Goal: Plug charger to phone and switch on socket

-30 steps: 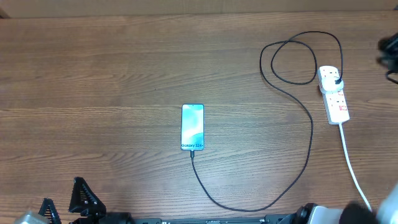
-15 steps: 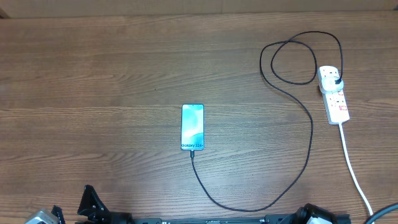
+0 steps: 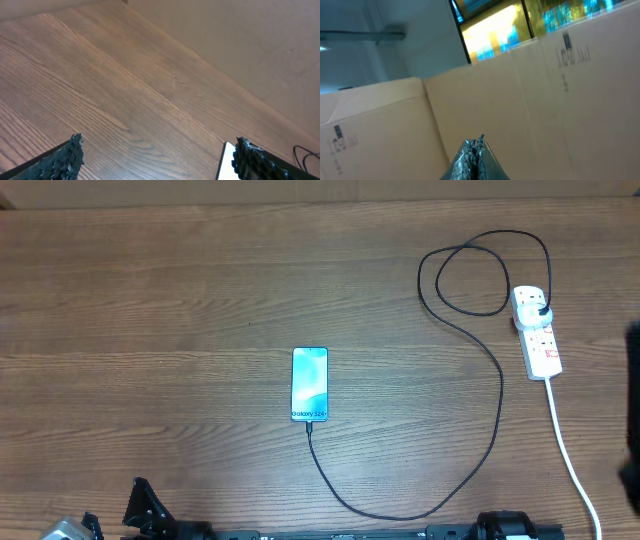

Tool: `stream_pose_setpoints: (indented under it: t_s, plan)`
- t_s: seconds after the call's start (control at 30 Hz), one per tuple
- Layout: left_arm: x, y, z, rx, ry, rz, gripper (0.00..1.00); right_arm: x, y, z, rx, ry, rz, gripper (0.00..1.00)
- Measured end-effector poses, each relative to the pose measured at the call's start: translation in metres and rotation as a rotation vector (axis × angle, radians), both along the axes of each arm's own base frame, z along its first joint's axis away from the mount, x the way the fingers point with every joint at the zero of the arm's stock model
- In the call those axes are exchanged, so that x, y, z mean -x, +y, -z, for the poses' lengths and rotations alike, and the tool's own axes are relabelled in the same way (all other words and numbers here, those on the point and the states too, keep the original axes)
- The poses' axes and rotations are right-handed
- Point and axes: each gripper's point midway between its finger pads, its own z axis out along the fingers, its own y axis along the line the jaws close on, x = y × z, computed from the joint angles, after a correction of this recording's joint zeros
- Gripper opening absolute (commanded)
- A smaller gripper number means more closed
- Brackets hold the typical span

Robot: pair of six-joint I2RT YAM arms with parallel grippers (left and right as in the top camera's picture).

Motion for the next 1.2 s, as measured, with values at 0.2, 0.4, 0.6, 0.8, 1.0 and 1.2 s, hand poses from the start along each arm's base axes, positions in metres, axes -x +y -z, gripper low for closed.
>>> stream_pose_setpoints:
  t_s: [0.2,0.4,0.6,0.8,1.0,1.2]
  plan:
    - [0.004,0.005,0.0,0.0,-0.002,-0.064,1.0,0.084,-0.005,0.01,0.001,-0.226,0.032,0.04]
    - [0.005,0.006,0.0,0.0,-0.001,-0.083,1.0,0.14,-0.016,0.03,-0.026,-0.36,0.155,0.04]
    - [-0.011,0.005,-0.028,0.006,-0.139,-0.074,0.99,0.205,-0.012,0.043,0.005,-0.534,0.27,0.04]
    - [-0.075,-0.016,-0.04,0.013,-0.312,0.064,1.0,0.227,-0.011,0.048,0.017,-0.59,0.285,0.04]
    - [-0.138,-0.039,0.0,-0.127,-0.354,0.236,0.99,0.224,-0.012,0.049,0.019,-0.583,0.289,0.04]
    - [-0.168,-0.059,0.046,-0.254,-0.385,0.376,1.0,0.236,-0.01,0.053,0.017,-0.609,0.289,0.04]
